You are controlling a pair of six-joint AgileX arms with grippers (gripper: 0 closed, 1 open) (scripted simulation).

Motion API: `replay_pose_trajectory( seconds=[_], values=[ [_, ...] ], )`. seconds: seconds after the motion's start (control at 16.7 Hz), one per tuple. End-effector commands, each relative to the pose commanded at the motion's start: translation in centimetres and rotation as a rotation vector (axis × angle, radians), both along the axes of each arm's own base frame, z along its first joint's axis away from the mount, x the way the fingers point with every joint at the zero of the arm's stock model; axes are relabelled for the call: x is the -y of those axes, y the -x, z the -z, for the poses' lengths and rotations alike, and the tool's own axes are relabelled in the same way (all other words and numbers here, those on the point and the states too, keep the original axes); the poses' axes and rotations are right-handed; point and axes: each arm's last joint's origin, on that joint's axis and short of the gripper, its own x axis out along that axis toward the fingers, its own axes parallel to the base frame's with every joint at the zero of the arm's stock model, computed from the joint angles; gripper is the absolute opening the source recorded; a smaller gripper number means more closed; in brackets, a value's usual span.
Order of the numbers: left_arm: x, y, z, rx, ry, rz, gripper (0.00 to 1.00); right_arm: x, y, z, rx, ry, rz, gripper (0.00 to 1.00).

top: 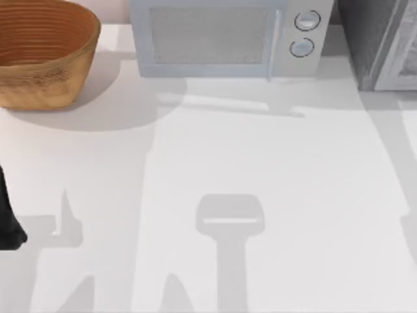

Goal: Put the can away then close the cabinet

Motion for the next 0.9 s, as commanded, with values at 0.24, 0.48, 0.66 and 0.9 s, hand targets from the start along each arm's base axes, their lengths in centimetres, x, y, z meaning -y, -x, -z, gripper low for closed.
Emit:
replay_pose_trajectory(
  seconds=[0.24, 0.48, 0.66, 0.9],
  values=[
    [0.0, 0.0, 0.0, 0.0, 0.0, 0.0, 1.0, 1.2, 8.8, 0.6, 0.085, 0.024, -0.012, 1.0],
    [0.0, 0.0, 0.0, 0.0, 0.0, 0.0, 1.0, 2.1, 15.7, 7.7, 0.072, 0.037, -0.014, 1.0],
    [0.0, 0.0, 0.0, 0.0, 0.0, 0.0, 1.0, 2.6, 18.5, 16.3, 0.006, 0.034, -0.009, 1.0],
    [0.0, 0.0, 0.0, 0.0, 0.0, 0.0, 1.0, 3.0, 20.7, 27.7, -0.065, 0.013, 0.005, 1.0]
  ],
)
